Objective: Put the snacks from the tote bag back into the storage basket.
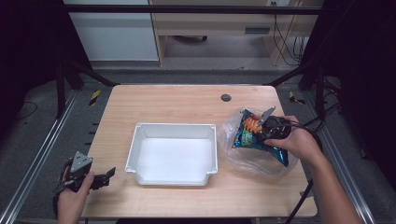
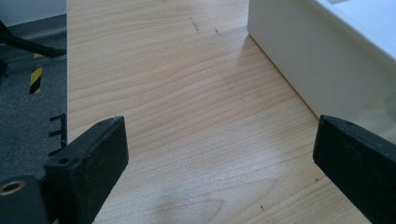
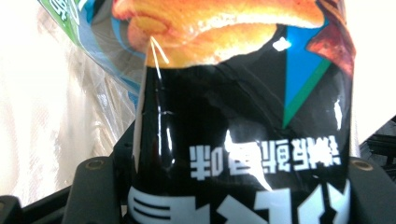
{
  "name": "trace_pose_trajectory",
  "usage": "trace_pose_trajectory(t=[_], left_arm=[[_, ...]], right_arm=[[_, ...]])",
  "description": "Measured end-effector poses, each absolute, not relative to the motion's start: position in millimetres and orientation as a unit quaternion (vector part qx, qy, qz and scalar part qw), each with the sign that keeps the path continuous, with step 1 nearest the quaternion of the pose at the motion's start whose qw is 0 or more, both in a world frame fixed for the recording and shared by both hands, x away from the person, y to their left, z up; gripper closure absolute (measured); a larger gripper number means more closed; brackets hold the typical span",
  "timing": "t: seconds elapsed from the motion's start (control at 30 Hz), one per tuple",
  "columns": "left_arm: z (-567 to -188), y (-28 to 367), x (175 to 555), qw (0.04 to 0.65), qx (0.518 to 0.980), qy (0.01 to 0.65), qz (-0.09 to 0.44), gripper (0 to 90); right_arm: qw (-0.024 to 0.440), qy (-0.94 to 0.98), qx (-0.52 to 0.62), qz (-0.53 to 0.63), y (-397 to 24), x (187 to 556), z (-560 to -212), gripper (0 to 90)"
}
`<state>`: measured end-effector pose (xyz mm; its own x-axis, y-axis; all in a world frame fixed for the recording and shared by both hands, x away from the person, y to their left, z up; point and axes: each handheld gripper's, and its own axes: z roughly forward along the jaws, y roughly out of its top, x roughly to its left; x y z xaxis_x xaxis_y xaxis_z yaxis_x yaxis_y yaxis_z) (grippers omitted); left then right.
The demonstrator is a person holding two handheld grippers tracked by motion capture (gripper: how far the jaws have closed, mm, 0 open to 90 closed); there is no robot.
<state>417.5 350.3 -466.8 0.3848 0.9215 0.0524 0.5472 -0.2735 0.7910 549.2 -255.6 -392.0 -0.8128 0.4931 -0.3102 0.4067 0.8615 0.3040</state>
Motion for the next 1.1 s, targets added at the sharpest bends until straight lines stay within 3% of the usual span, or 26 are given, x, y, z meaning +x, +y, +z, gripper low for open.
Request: trace_pose_trajectory(t=[0.43,1.1], left_arm=[[-466.7,350.1,417.5,0.353,0.754,0.487,0.264,3.0],[-467.3,351.3,417.5,0.35,0.751,0.493,0.267,3.1]], right_arm=[[0.212,0.935,0.244,0.148,-262.9,531.1,-371.0,36.1],[0.251,0.919,0.237,0.191,-236.3,511.5,-337.3,36.3]])
